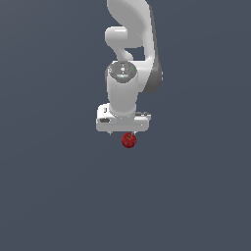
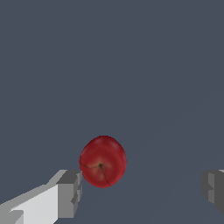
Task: Pick up the object and move it to a goal position.
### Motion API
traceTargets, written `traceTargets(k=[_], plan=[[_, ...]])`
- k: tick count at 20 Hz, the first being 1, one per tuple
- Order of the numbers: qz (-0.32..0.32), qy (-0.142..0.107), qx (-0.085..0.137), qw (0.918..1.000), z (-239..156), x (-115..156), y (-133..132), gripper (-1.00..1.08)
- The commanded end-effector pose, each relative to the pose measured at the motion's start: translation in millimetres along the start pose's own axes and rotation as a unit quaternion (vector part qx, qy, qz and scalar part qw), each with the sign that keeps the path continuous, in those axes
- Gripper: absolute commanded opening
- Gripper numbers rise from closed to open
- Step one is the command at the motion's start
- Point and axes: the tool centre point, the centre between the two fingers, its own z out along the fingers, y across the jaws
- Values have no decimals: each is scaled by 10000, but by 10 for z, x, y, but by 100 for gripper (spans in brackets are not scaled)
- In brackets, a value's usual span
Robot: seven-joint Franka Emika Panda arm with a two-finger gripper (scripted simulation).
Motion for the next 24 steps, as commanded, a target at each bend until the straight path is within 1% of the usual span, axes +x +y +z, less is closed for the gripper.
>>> traceTargets(k=[1, 9, 14, 19, 24], plan=[[0, 0, 0, 10000, 0, 0, 0, 100], [-112, -87, -88, 9999, -27, -17, 94, 100], [-99, -87, -88, 9999, -24, -19, 93, 100], [70, -74, -77, 9999, 8, -30, 71, 100], [397, -48, -52, 9992, 71, -52, 25, 100]])
